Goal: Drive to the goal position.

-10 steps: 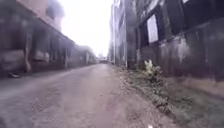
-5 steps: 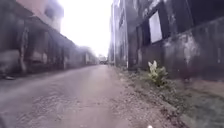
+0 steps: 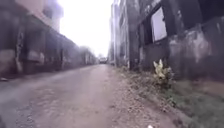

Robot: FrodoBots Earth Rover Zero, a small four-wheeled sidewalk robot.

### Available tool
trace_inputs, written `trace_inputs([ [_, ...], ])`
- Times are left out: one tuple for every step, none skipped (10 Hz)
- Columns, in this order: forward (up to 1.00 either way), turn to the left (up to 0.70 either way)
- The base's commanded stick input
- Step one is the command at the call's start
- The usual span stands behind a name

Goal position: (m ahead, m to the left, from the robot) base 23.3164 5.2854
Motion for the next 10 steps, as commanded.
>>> trace_inputs([
  [0.5, 0.0],
  [0.5, 0.0],
  [0.5, 0.0],
  [0.5, 0.0],
  [0.5, 0.0],
  [0.5, 0.0],
  [0.5, 0.0],
  [0.5, 0.0],
  [0.5, 0.0],
  [0.5, 0.0],
])
